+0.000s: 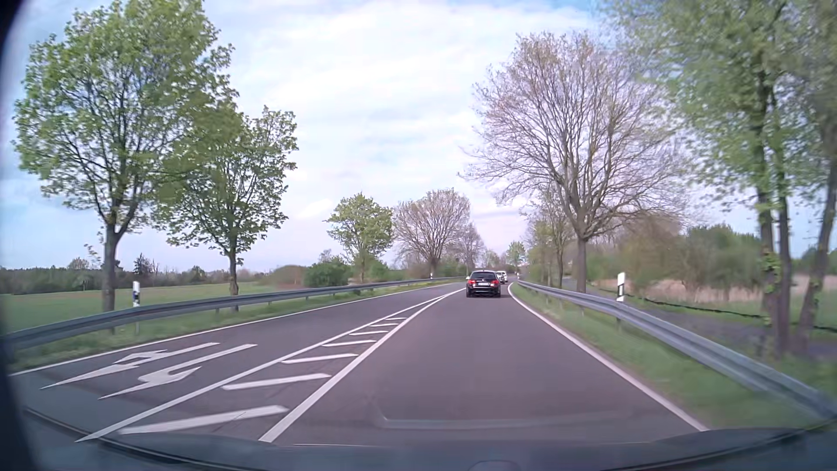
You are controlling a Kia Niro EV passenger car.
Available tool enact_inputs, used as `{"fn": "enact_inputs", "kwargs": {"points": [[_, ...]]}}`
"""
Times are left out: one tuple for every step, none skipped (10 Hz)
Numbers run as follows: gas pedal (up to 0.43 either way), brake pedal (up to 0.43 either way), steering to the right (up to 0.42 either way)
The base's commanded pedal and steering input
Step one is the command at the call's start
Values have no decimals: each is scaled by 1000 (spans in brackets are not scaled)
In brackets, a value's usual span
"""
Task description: Follow the waypoints while adhering to traffic rules and regulations
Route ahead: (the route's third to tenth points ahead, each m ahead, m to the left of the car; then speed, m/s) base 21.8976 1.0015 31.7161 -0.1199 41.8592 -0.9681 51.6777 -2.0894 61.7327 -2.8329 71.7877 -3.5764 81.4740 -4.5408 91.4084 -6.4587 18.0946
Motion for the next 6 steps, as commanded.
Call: {"fn": "enact_inputs", "kwargs": {"points": [[228, 0, 6], [228, 0, 6], [228, 0, 7], [228, 0, 8], [228, 0, 10], [228, 0, 12]]}}
